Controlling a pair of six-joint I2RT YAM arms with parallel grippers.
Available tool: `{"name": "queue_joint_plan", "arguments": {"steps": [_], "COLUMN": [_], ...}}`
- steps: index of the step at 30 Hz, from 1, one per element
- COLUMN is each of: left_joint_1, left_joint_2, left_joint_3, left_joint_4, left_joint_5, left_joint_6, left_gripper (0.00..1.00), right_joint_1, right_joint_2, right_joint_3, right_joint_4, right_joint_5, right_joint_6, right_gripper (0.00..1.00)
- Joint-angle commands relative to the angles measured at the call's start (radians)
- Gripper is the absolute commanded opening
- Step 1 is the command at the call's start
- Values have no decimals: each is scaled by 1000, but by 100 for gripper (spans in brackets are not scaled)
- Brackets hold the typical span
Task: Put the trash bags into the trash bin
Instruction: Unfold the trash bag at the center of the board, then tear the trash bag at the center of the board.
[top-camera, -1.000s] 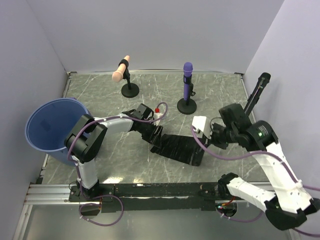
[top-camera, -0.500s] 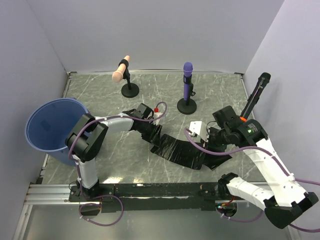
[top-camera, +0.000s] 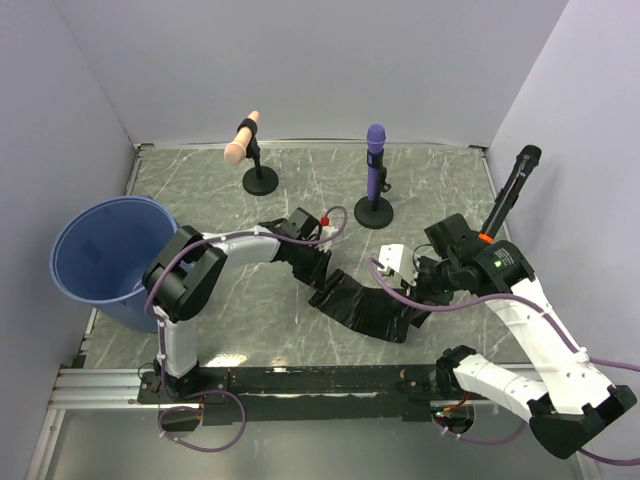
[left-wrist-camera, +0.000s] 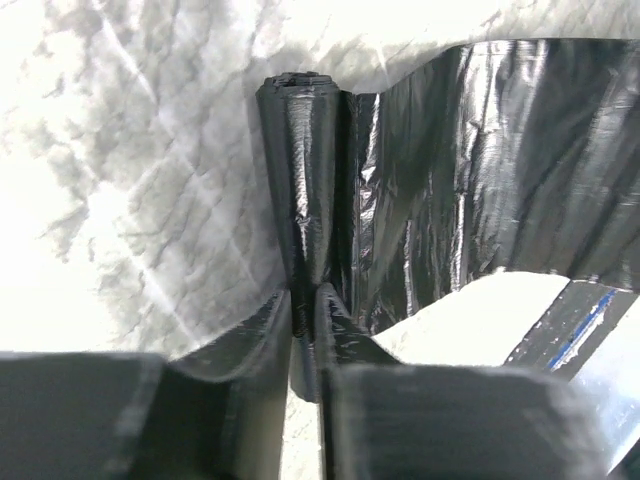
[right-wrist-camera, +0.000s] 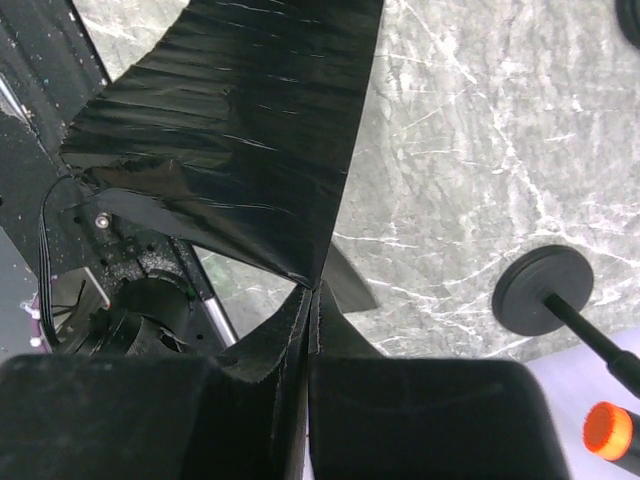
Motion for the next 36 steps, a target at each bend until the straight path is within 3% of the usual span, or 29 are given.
{"name": "queue_joint_plan", "arguments": {"steps": [1, 4, 6, 7, 9, 11, 12, 19, 26, 30, 36], "left_joint_1": [-23, -17, -2, 9, 39, 65, 73, 108, 108, 108, 96], "left_joint_2": [151, 152, 126, 106, 48, -10, -41, -252, -449, -475, -524], "left_joint_3": [-52, -19, 3, 17, 49, 101, 121, 236, 267, 333, 359], "left_joint_4": [-109, -141, -141, -138, -139, -156, -168, -294, -348, -444, -500], "left_joint_5": [-165, -102, -67, -64, -64, -74, -73, -36, -54, -61, -70], "left_joint_6": [54, 95, 130, 141, 159, 233, 270, 543, 727, 788, 879], "left_gripper": [10, 1, 1, 1, 1, 1, 1, 1, 1, 1, 1], "right_joint_1": [-5, -5, -5, -5, -17, -54, -85, -217, -212, -151, -50], "right_joint_2": [-33, -35, -29, -26, -26, -33, -34, 164, 356, 440, 488], "right_joint_3": [-33, -56, -65, -67, -62, -42, -24, 188, 356, 465, 470], "right_joint_4": [-182, -162, -144, -126, -49, 72, 120, 226, 378, 359, 453], "right_joint_5": [26, 41, 50, 58, 78, 89, 51, -428, -699, -720, -675], "right_joint_6": [10, 16, 19, 25, 55, 123, 132, 247, 352, 278, 255], "right_gripper": [0, 0, 7, 15, 49, 91, 99, 99, 99, 97, 96]}}
